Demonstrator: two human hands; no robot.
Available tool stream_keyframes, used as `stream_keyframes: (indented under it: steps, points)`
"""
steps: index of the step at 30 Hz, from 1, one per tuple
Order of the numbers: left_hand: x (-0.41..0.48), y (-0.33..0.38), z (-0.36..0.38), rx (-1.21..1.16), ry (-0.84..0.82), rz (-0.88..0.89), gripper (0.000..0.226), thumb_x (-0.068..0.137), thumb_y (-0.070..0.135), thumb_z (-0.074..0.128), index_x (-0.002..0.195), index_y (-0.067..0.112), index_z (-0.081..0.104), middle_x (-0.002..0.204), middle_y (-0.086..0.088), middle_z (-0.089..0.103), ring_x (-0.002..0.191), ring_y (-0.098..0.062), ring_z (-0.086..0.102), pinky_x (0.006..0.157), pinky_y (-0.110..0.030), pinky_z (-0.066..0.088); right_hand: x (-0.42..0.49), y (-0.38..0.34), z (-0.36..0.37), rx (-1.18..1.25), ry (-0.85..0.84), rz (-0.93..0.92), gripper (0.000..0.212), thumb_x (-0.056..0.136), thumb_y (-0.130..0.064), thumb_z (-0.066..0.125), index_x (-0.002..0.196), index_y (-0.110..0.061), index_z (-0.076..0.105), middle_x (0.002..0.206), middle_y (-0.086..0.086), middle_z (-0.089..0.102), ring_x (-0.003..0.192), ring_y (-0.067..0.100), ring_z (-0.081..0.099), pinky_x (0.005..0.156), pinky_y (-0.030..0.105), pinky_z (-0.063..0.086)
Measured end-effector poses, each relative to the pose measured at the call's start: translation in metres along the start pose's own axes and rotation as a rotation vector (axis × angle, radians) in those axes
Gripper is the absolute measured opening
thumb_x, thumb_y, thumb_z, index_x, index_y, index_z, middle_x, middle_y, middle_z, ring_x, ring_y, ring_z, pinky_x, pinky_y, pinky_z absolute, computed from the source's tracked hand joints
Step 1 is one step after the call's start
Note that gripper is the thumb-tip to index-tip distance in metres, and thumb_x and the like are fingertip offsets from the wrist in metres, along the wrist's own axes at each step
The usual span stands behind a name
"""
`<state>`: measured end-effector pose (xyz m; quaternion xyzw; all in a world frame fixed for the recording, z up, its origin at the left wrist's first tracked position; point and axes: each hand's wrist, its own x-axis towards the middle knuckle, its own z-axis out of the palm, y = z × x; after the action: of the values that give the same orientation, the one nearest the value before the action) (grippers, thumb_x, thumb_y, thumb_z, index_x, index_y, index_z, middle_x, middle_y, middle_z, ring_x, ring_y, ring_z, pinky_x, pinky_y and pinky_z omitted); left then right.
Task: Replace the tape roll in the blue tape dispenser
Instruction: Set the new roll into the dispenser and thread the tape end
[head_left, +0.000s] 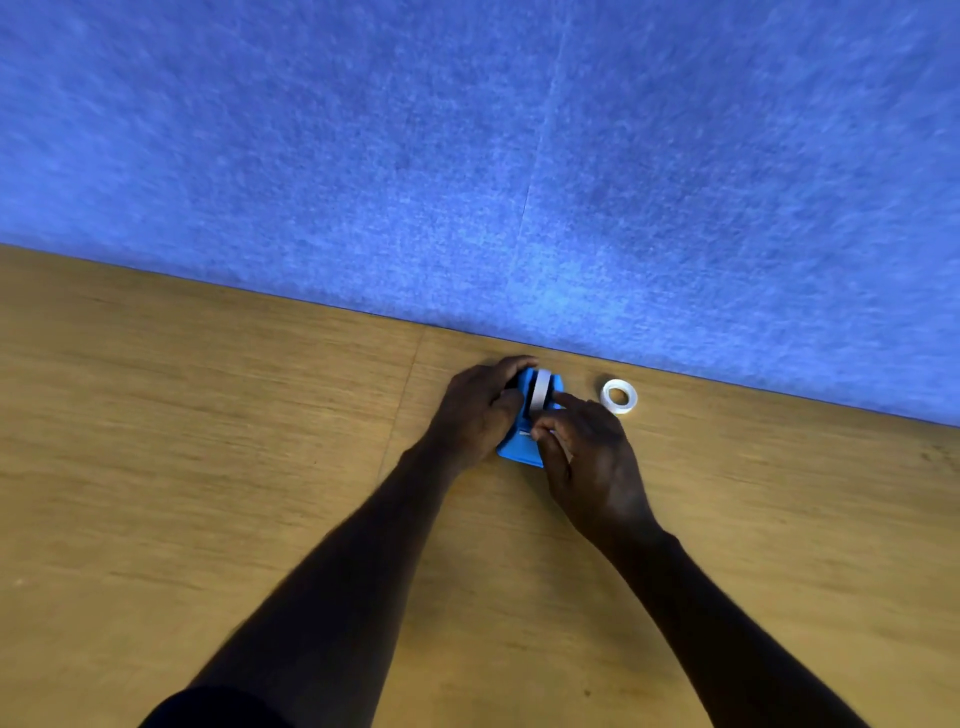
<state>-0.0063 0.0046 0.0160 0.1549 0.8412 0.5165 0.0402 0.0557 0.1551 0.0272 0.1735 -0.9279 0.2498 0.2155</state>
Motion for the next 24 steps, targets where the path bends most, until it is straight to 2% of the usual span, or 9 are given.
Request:
stream_keyframes:
  steps: [5,10,13,17,24]
  points:
    - [0.002,-0.001,0.003,0.04,0.028,0.011,0.045,0.09,0.028,0.044,0.129,0.014,0.062,0.127,-0.006,0.067,0.118,-0.021,0.059,0.103,-0.043,0.044,-0.01,0.0,0.004,-0.074,-0.004,-0.038,0.024,0.094,-0.018,0.053,0.087,-0.004,0.072,0.099,0.015,0.076,0.108,0.033,0.067,0.091,0.048,0.05]
    - [-0.001,-0.003,0.003,0.042,0.071,0.07,0.042,0.094,0.023,0.041,0.127,0.009,0.064,0.125,-0.008,0.069,0.115,-0.021,0.062,0.101,-0.041,0.046,-0.015,-0.003,0.009,-0.121,0.026,-0.042,0.02,0.092,-0.015,0.056,0.091,-0.003,0.072,0.106,0.016,0.075,0.113,0.034,0.066,0.098,0.054,0.048]
    - [-0.001,-0.001,0.003,0.044,0.065,0.078,0.045,0.092,0.021,0.038,0.127,0.006,0.063,0.125,-0.01,0.068,0.115,-0.023,0.062,0.1,-0.042,0.047,-0.018,-0.002,0.01,-0.126,0.039,-0.065,0.021,0.092,-0.014,0.055,0.09,-0.002,0.072,0.109,0.018,0.074,0.114,0.034,0.066,0.099,0.057,0.047]
    - [-0.001,0.0,0.002,0.052,0.064,0.082,0.045,0.092,0.018,0.038,0.127,0.005,0.062,0.126,-0.011,0.068,0.114,-0.023,0.062,0.099,-0.042,0.047,-0.02,-0.002,0.013,-0.132,0.039,-0.065,0.008,0.086,-0.004,0.067,0.09,0.0,0.072,0.113,0.02,0.073,0.115,0.035,0.065,0.099,0.06,0.047]
    - [-0.001,0.0,0.002,0.072,0.061,0.091,0.044,0.092,0.017,0.038,0.127,0.005,0.062,0.127,-0.008,0.068,0.115,-0.019,0.061,0.1,-0.036,0.046,-0.024,-0.004,0.016,-0.147,0.037,-0.025,0.021,0.081,0.0,0.076,0.101,0.001,0.073,0.118,0.019,0.071,0.118,0.035,0.063,0.098,0.063,0.046]
